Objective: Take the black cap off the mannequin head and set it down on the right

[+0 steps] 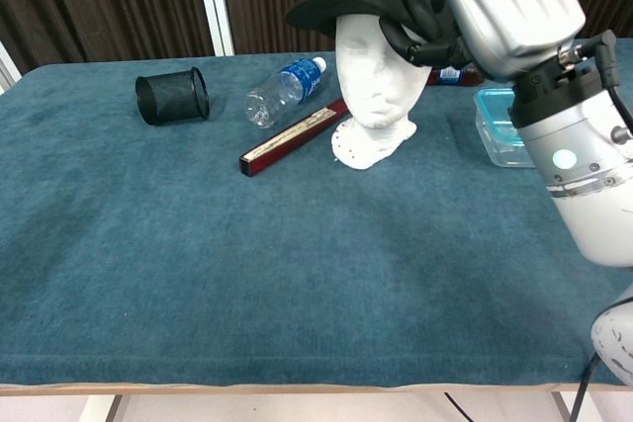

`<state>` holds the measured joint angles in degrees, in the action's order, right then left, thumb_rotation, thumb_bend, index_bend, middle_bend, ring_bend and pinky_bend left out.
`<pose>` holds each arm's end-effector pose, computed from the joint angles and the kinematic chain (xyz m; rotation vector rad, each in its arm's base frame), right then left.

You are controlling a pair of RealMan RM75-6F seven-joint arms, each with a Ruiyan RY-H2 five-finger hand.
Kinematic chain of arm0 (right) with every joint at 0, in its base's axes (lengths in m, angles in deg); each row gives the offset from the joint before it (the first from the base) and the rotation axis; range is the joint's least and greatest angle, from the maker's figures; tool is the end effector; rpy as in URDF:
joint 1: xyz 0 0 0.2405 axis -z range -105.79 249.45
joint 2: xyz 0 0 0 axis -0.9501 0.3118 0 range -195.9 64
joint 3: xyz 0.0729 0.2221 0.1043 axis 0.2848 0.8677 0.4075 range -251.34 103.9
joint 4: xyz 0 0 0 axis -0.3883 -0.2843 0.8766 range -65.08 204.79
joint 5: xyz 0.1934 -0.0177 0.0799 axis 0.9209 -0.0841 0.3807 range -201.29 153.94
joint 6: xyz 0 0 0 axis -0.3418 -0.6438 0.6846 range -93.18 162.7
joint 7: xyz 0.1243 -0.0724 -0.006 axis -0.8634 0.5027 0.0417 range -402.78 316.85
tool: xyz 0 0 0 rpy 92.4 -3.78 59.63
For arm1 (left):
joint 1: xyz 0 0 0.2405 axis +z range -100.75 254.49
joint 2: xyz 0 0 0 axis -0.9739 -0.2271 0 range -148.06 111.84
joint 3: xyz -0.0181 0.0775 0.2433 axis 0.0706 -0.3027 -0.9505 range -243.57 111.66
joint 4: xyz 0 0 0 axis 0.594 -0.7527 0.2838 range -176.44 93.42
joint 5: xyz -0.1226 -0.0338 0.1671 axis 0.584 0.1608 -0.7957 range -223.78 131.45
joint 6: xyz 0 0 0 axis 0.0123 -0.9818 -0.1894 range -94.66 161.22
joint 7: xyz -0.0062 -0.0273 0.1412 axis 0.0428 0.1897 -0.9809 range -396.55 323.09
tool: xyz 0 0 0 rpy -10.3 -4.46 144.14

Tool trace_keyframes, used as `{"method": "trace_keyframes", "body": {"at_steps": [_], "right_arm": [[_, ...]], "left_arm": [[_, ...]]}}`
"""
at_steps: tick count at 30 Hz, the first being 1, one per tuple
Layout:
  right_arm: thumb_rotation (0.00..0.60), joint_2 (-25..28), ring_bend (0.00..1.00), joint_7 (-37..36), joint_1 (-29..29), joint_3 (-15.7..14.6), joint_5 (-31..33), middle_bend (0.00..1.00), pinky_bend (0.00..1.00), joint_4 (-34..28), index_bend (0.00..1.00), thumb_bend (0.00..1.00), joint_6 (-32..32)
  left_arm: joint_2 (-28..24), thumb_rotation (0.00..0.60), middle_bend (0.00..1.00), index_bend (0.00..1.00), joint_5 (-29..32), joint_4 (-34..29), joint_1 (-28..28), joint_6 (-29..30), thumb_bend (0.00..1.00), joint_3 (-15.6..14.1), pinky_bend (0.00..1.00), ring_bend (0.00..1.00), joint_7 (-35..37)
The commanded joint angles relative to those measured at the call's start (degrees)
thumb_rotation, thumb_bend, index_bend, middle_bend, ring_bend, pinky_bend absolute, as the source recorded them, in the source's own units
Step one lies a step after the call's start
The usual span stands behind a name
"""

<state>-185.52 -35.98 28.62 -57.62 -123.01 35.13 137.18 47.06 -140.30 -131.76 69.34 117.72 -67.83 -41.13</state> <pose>-0.1052 -0.3277 -0.0195 1.3667 -0.0636 1.5731 -0.2975 0.1760 0.1359 -1.6148 -0.8008 -0.8812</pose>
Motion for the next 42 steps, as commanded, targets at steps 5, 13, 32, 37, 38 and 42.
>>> {"method": "trace_keyframes", "body": {"at_steps": [5, 13, 32, 37, 38, 42], "right_arm": [[0.6, -0.5, 0.68, 0.2, -2.4, 0.0, 0.3, 0.75, 0.94, 4.0, 1.0, 0.4, 2.4], [0.6, 1.1, 0.7, 3.4, -5.9, 0.1, 0.7, 0.77, 0.97, 7.0, 1.0, 0.44, 3.4], [0.6, 13.6, 0.7, 15.7, -11.0, -0.7, 0.8, 0.78, 0.98, 3.9, 1.0, 0.44, 4.8], [0.6, 18.4, 0.7, 13.7, -5.7, -3.1, 0.5, 0.78, 0.98, 1.8, 1.0, 0.44, 8.4], [0.6, 19.3, 0.7, 13.3, -4.3, -3.8, 0.3, 0.78, 0.98, 1.8, 1.0, 0.45, 9.3], [0.6, 21.8, 0.7, 9.9, 2.6, -6.9, 0.3, 0.78, 0.98, 3.2, 1.0, 0.44, 12.2]], "left_arm": [[0.0, 0.6, 0.0, 0.0, -0.1, 0.0, 0.1, 0.2, 0.3, 0.0, 0.12, 0.03, 0.1], [-0.1, 0.6, 0.0, 0.0, -0.1, 0.1, 0.1, 0.4, 0.3, 0.0, 0.12, 0.03, 0.6], [-0.2, 0.6, 0.0, 0.0, 0.2, 0.1, 0.1, 0.3, 0.3, 0.1, 0.12, 0.03, 0.9], [-0.4, 0.6, 0.0, 0.0, 0.3, 0.1, 0.3, 0.6, 0.29, 0.2, 0.12, 0.03, 1.1], [-0.4, 0.6, 0.0, 0.0, 0.3, 0.1, 0.3, 0.7, 0.29, 0.2, 0.12, 0.03, 1.2], [-0.3, 0.6, 0.0, 0.0, 0.5, 0.0, 0.3, 0.6, 0.3, 0.3, 0.12, 0.03, 1.0]]}}
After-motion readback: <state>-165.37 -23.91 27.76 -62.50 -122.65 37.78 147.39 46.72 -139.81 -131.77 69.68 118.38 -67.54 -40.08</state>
